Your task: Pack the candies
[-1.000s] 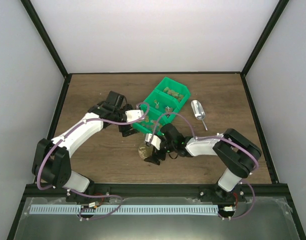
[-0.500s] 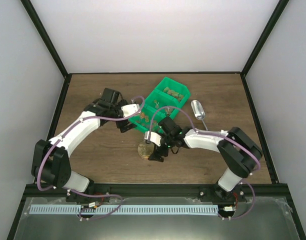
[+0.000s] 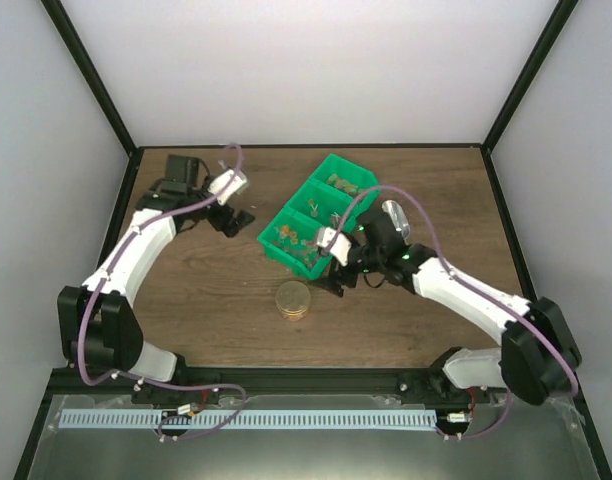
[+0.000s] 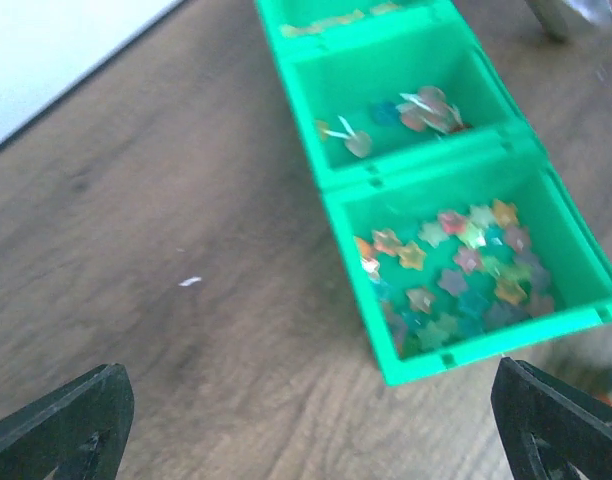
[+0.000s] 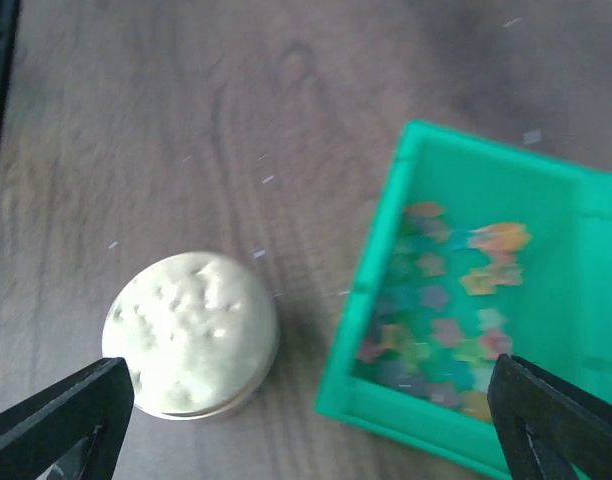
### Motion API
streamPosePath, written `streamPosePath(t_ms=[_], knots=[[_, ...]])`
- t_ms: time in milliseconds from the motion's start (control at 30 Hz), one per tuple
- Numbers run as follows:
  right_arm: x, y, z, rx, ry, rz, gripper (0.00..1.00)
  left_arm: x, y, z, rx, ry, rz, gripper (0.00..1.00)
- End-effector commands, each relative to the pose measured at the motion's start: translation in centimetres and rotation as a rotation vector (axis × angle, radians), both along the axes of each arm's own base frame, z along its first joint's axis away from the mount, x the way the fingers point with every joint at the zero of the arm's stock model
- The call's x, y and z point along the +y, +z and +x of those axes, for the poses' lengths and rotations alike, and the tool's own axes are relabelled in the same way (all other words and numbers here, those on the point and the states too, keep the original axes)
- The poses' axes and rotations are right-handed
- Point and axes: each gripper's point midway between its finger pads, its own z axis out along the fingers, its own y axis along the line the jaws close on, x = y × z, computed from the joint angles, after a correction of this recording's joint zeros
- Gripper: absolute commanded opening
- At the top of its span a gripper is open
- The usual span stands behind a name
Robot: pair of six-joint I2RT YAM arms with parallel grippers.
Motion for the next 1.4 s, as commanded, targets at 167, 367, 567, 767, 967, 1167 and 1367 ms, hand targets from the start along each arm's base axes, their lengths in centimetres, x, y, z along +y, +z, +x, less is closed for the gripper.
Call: streamPosePath(t_ms=[167, 367, 567, 767, 967, 1167, 1367], knots=[[-5.7, 12.8, 8.8, -0.186, -0.314, 0.250, 1.00, 5.0, 5.5, 6.9, 0.147, 0.320, -0.294, 1.00], [-11.8, 18.3, 13.3, -0.189, -0.511, 0.406, 1.00, 10.9, 7.1, 10.8, 0.214, 0.480, -0.415, 1.00], [-20.3, 16.5, 15.6, -0.050, -0.750, 0.504, 1.00, 17.3, 5.2, 11.5, 0.225, 0.654, -0.345, 1.00], [-28.1, 10.7, 15.4, 0.093, -0.963, 0.520, 1.00, 20.3, 0.6, 7.7, 0.209, 0.792, -0.207, 1.00], [-30.6, 4.1, 13.2, 0.207, -1.058, 0.494, 1.00, 20.4, -3.5, 2.6, 0.216, 0.858, -0.137, 1.00], [-29.9, 1.7, 11.5, 0.267, -1.071, 0.518, 1.00, 20.0, -6.8, -0.7, 0.283, 0.913, -0.142, 1.00], [-30.0, 1.0, 11.1, 0.259, -1.087, 0.513, 1.00, 20.4, -7.5, -1.5, 0.295, 0.957, -0.135, 1.00]])
